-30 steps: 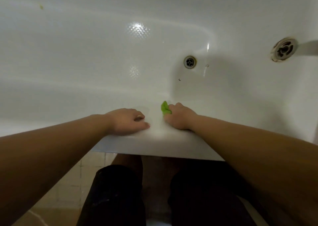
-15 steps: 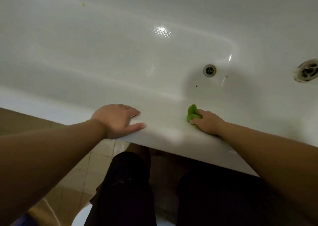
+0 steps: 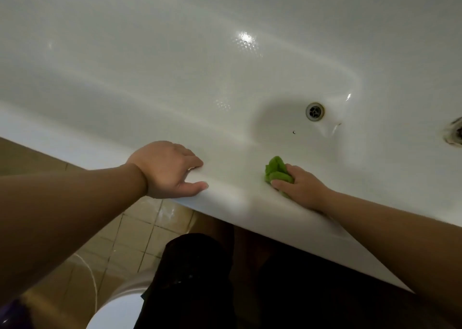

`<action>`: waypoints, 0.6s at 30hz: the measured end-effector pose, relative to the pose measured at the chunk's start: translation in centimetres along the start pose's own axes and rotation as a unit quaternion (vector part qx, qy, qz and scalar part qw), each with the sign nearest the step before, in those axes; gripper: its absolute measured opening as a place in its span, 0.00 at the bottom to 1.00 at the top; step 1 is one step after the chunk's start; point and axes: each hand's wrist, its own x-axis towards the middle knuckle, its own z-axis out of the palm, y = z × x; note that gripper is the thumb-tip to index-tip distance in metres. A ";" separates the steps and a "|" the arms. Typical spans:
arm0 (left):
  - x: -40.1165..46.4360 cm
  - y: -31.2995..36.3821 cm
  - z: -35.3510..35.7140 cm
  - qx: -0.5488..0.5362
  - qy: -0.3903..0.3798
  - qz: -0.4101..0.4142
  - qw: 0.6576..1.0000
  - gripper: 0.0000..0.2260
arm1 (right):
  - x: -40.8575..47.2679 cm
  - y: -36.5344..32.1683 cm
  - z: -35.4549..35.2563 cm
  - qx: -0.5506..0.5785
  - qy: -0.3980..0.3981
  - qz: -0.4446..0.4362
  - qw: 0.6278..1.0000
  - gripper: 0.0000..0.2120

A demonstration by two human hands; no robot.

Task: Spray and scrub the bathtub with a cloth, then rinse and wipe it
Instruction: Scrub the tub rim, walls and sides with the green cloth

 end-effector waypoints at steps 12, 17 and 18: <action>-0.9 -2.8 0.8 0.017 0.041 0.060 0.997 0.49 | 5.6 -6.5 3.2 0.066 -0.017 -0.048 0.997 0.14; -1.0 -3.0 1.4 0.013 0.081 0.082 0.993 0.45 | 5.9 -0.2 1.6 0.017 -0.010 0.009 1.000 0.23; -0.9 -3.1 1.6 0.016 0.087 0.087 0.992 0.44 | 7.1 0.6 1.8 0.009 0.001 0.042 0.999 0.26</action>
